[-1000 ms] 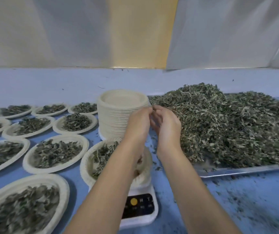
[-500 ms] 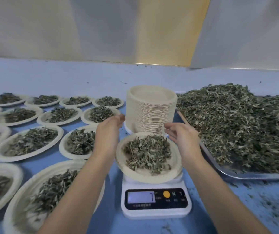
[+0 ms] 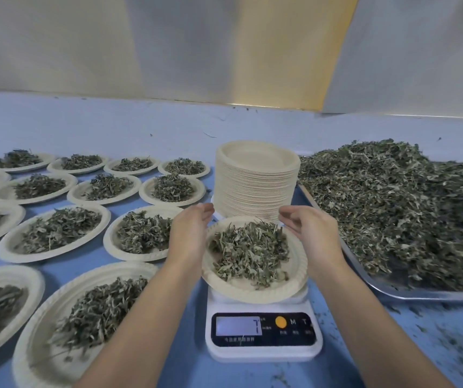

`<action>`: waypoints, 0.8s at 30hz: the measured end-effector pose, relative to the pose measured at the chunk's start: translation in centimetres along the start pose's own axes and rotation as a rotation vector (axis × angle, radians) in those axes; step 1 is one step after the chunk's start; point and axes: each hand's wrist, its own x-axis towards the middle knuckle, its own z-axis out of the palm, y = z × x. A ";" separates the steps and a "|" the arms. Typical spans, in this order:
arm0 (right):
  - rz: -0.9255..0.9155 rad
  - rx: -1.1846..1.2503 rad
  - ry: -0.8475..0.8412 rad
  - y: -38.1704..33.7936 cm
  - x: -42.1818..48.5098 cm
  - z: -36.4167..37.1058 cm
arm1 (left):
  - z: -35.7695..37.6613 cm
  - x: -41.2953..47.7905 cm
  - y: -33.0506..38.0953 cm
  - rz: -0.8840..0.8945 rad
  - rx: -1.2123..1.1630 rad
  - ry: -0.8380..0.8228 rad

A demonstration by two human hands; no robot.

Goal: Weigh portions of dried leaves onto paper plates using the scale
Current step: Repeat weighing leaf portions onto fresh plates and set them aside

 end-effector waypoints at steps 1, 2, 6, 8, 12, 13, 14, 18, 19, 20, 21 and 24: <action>-0.001 0.009 0.000 -0.2 -0.1 0.0 | -0.1 0.1 0.1 -0.026 -0.024 0.006; -0.001 0.016 -0.001 -0.4 -0.1 0.0 | -0.1 0.1 0.3 -0.058 -0.053 0.012; 0.039 0.095 -0.001 -1.1 -0.5 0.6 | -1.0 0.5 1.1 -0.162 -0.078 0.001; 0.051 0.097 -0.010 -1.2 -0.9 1.0 | -1.6 0.8 1.4 -0.207 -0.034 -0.068; 0.062 0.105 -0.011 -1.2 -1.4 2.5 | -3.2 1.8 2.2 -0.189 0.073 -0.101; 0.067 0.111 -0.012 -1.3 -1.6 3.2 | -3.8 2.0 2.7 -0.175 0.100 -0.091; 0.069 0.114 -0.014 -1.5 -1.6 3.9 | -4.4 2.3 3.1 -0.161 0.122 -0.079; 0.046 0.124 -0.059 -2.8 -1.8 8.2 | -8.2 3.3 5.3 -0.109 0.131 -0.018; 0.046 0.128 -0.067 -3.2 -1.8 9.6 | -9.4 3.5 6.0 -0.103 0.101 -0.004; 0.051 0.131 -0.070 -3.4 -1.6 10.8 | -10.4 3.8 6.4 -0.106 0.056 0.009; 0.064 0.134 -0.081 -3.5 -1.5 12.1 | -11.6 4.1 6.9 -0.109 0.015 0.035; 0.161 0.130 -0.158 -3.3 -1.4 16.6 | -15.6 5.3 8.1 -0.053 -0.014 0.149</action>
